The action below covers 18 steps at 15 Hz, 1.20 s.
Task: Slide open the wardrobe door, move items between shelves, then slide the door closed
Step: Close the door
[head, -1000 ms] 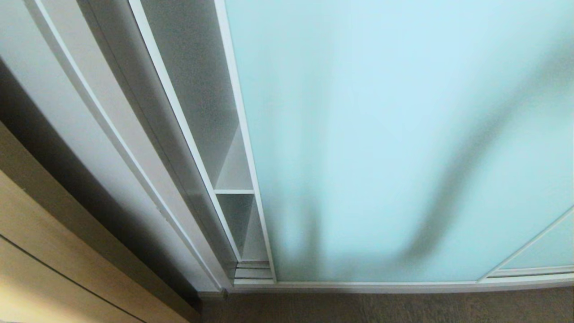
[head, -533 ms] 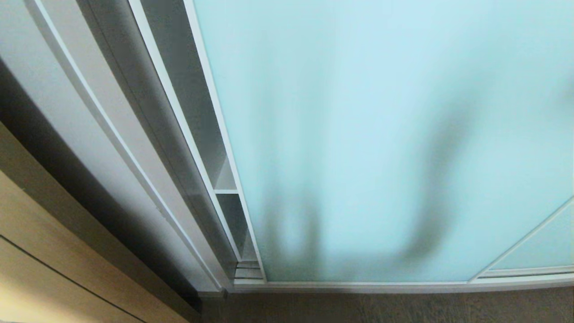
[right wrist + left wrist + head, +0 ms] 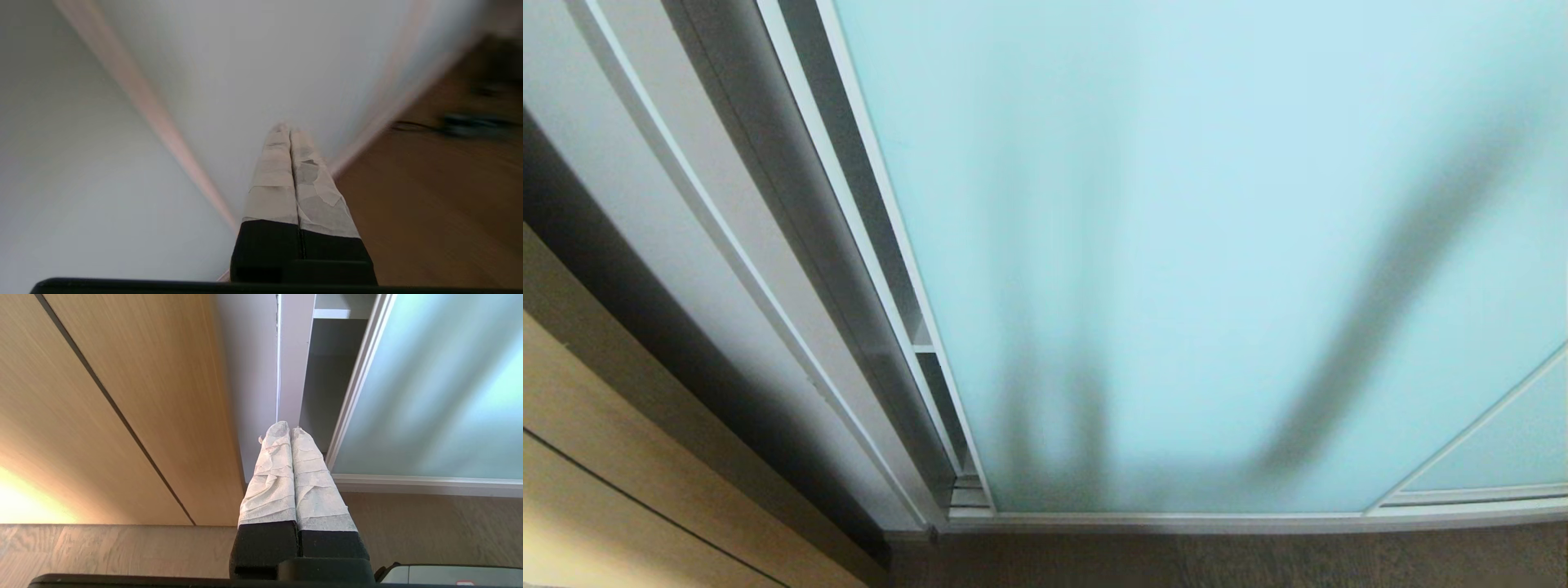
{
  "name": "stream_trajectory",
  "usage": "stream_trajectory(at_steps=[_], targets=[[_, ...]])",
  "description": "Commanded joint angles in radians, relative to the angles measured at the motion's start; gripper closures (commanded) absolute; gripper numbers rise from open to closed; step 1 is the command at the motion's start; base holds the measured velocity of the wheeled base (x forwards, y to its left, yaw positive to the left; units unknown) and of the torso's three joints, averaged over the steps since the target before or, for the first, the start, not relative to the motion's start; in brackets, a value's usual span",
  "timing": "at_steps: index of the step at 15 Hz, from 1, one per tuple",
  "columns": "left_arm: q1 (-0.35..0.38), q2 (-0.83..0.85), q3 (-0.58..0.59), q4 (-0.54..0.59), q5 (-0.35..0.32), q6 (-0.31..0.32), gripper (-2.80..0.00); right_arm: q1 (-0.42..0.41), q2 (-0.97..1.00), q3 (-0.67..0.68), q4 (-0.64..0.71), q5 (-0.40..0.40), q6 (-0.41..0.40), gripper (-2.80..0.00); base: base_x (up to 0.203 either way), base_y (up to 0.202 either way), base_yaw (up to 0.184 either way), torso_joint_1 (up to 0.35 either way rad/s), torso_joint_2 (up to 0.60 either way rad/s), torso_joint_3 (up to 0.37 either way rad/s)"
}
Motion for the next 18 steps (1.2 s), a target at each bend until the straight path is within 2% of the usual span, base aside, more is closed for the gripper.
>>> stream_trajectory(at_steps=[1, 3, 5, 8, 9, 12, 18], targets=[[0.0, 0.0, 0.0, 0.0, 0.0, 0.0, 0.0, -0.013, 0.118, -0.059, 0.001, 0.136, -0.011, 0.0, 0.0, 0.0, 0.0, 0.0, 0.0, 0.0], [0.0, 0.001, 0.0, 0.0, 0.0, 0.0, 0.0, -0.03, 0.158, -0.075, -0.001, 0.229, -0.051, 0.0, 0.0, 0.0, 0.0, 0.0, 0.0, 0.0], [0.0, 0.0, 0.0, 0.0, 0.0, 0.0, 0.0, -0.04, 0.196, -0.112, -0.001, 0.25, -0.078, 0.0, 0.0, 0.0, 0.0, 0.0, 0.0, 0.0], [0.0, 0.0, 0.0, 0.0, 0.0, 0.0, 0.0, -0.042, 0.254, -0.152, 0.003, 0.254, -0.073, 0.0, 0.0, 0.0, 0.0, 0.0, 0.0, 0.0], [0.0, 0.002, 0.0, 0.0, 0.0, 0.0, 0.0, -0.041, 0.262, -0.155, 0.007, 0.278, -0.075, 0.0, 0.0, 0.0, 0.0, 0.0, 0.0, 0.0], [0.0, 0.001, 0.0, 0.0, 0.0, 0.0, 0.0, -0.036, 0.276, -0.156, 0.008, 0.429, -0.08, 0.0, 0.0, 0.0, 0.0, 0.0, 0.0, 0.0], [0.0, 0.0, 0.0, 0.0, 0.0, 0.0, 0.0, 0.077, 0.368, -0.179, 0.004, 0.433, -0.067, 0.0, 0.0, 0.0, 0.0, 0.0, 0.0, 0.0]])
